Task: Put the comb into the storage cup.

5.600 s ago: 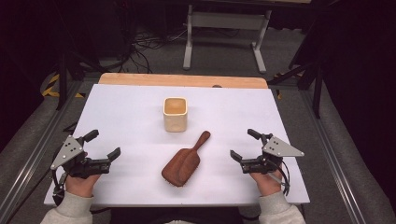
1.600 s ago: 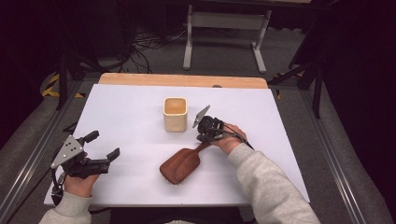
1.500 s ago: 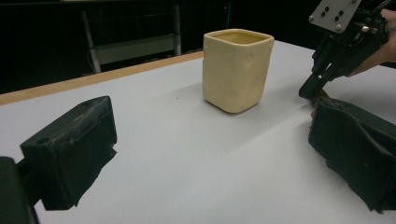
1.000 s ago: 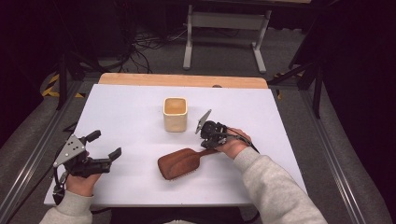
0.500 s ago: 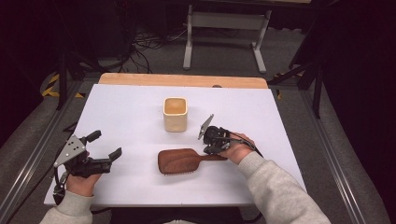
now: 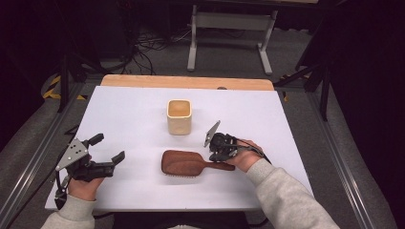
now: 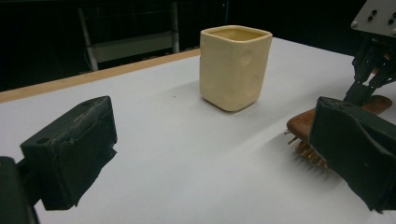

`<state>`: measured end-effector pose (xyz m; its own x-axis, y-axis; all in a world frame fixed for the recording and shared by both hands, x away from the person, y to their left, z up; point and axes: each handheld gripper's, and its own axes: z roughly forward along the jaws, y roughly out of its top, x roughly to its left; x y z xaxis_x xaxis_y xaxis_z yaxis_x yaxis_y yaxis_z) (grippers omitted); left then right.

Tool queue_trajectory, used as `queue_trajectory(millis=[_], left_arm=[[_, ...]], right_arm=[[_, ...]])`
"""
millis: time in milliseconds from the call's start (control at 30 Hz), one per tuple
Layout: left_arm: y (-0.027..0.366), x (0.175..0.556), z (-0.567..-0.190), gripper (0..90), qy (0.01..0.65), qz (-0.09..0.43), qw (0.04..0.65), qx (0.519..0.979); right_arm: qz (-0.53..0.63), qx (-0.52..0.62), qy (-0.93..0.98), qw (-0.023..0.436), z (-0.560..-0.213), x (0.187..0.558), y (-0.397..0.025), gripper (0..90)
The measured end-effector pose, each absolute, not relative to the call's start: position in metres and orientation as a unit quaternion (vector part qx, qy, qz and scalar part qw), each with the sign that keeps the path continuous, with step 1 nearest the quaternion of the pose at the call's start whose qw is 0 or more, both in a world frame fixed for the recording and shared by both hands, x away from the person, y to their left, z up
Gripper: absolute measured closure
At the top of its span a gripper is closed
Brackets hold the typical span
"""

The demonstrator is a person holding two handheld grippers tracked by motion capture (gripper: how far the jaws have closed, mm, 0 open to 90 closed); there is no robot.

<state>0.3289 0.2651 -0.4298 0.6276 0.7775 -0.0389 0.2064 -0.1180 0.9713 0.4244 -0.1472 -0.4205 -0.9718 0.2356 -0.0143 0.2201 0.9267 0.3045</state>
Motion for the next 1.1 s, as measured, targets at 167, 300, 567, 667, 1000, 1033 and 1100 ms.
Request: queue_trajectory(millis=[167,300,567,667,1000,1033,1100], left_arm=[[0.265,0.329,-0.430,2.0,0.350,0.253,0.565,0.703],[0.265,0.329,-0.430,2.0,0.350,0.253,0.564,0.704],[0.265,0.329,-0.430,2.0,0.349,0.253,0.564,0.704],[0.265,0.329,-0.430,2.0,0.349,0.253,0.564,0.704],[0.265,0.329,-0.430,2.0,0.349,0.253,0.565,0.704],[0.265,0.329,-0.430,2.0,0.349,0.253,0.564,0.704],[0.264,0.329,-0.430,2.0,0.348,0.253,0.564,0.705]], right_arm=[[0.165,0.117,0.979,0.036,-0.415,0.424,-0.149,86.4],[0.178,0.111,0.977,0.047,-0.407,0.423,-0.151,76.7],[0.193,0.081,0.977,0.039,-0.400,0.416,-0.148,18.5],[0.186,0.076,0.979,0.035,-0.404,0.414,-0.146,3.9],[0.195,0.045,0.979,0.032,-0.405,0.408,-0.140,0.1],[0.197,0.042,0.979,0.029,-0.406,0.408,-0.138,0.1],[0.190,0.034,0.981,0.027,-0.409,0.408,-0.136,0.1]])
